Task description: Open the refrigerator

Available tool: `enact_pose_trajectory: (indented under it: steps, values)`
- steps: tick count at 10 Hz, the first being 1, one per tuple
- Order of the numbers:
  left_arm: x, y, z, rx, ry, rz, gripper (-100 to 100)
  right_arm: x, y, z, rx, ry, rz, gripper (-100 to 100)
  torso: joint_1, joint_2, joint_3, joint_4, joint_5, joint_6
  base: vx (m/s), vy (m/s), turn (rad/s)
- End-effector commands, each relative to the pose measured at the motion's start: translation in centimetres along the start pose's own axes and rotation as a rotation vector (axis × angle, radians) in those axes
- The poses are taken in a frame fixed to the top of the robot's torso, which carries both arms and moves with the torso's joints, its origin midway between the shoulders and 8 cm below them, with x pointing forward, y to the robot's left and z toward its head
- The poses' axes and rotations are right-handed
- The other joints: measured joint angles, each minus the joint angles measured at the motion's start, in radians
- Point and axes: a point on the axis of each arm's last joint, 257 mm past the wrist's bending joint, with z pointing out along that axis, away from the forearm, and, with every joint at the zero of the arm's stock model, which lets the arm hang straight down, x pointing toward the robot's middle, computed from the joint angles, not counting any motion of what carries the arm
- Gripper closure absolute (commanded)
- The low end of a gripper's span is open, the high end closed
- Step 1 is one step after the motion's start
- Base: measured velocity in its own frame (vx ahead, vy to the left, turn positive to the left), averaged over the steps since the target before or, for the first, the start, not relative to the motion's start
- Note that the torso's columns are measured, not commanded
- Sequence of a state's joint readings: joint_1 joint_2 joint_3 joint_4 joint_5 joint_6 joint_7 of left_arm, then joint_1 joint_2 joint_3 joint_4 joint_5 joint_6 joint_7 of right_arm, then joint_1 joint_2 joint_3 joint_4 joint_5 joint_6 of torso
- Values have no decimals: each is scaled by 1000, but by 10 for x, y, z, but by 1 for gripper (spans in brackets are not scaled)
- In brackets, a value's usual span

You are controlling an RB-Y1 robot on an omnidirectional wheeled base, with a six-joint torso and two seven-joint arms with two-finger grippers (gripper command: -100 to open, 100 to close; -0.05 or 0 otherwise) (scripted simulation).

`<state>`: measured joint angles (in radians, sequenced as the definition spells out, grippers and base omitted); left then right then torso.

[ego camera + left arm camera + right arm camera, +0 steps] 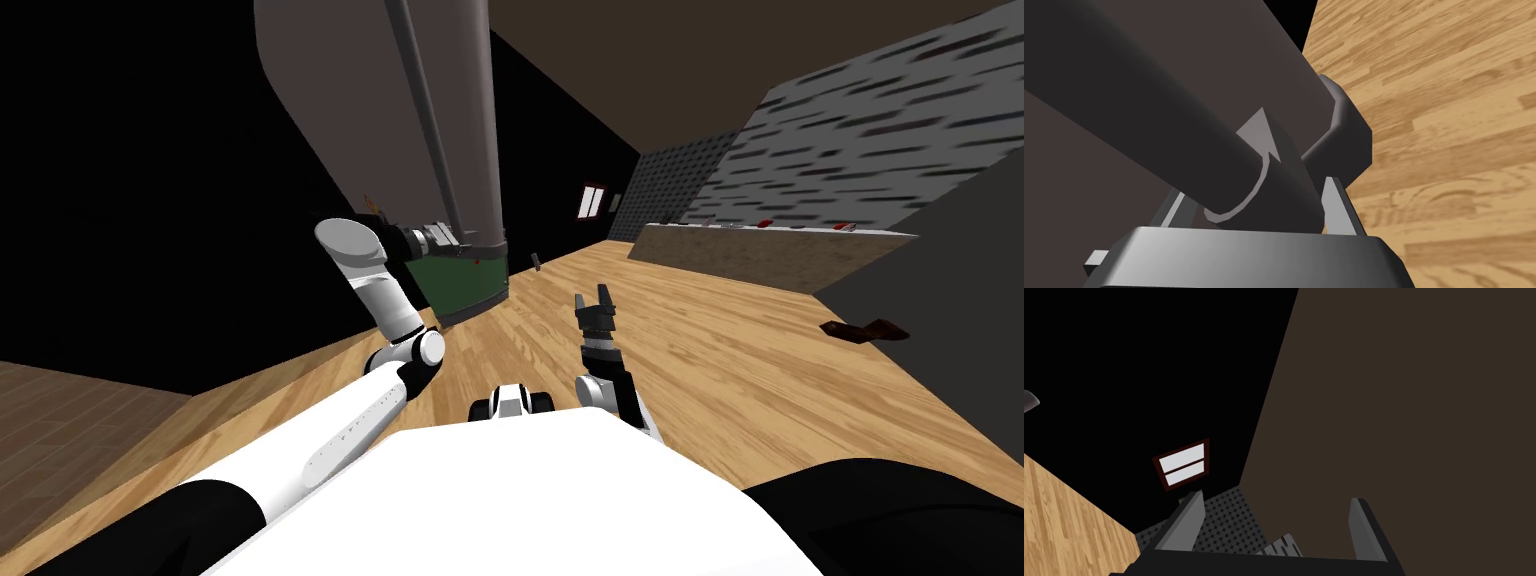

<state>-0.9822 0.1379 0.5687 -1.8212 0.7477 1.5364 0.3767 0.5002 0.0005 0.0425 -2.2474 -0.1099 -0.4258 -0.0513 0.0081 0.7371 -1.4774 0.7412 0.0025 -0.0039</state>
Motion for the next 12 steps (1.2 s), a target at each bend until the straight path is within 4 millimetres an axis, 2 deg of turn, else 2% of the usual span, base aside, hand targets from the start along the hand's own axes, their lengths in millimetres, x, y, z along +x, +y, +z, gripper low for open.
enact_pose_trajectory:
  steps: [1, 3, 8, 9, 10, 11, 12]
  values:
    - [17, -7, -12, -7, 5, 3, -100, 0, 0, 0, 0, 0, 0, 0, -10, -4, -2, -2, -3, 2, 44, -35, 24]
    - [28, -11, -21, -11, 7, 5, -100, 0, 0, 0, 0, 0, 1, 0, -16, -4, -4, 2, -6, 3, 80, -84, 12]
    - [53, -21, -44, -17, 7, 10, -100, 0, 0, 0, 0, 0, 0, 0, 1, 17, 9, 16, -2, -2, 50, -34, 4]
    - [53, -21, -44, -17, 7, 10, -100, 0, 0, 0, 0, 0, 0, 0, 0, 19, 9, 19, -2, -2, 31, -18, 21]
    - [37, -3, -35, -70, -19, -7, -100, 0, 0, 0, 0, 0, 0, 0, 0, 19, 9, 19, -2, -2, 18, -13, -9]
    - [35, 0, -33, -79, -24, -10, 0, 0, 0, 0, 0, 0, 0, 0, -2, 17, 10, 13, -2, 0, 8, -6, -6]
    - [32, 2, -32, -85, -28, -13, 0, 0, 0, 0, 0, 0, 0, 0, -6, 13, 8, 7, -3, 2, 0, 0, 0]
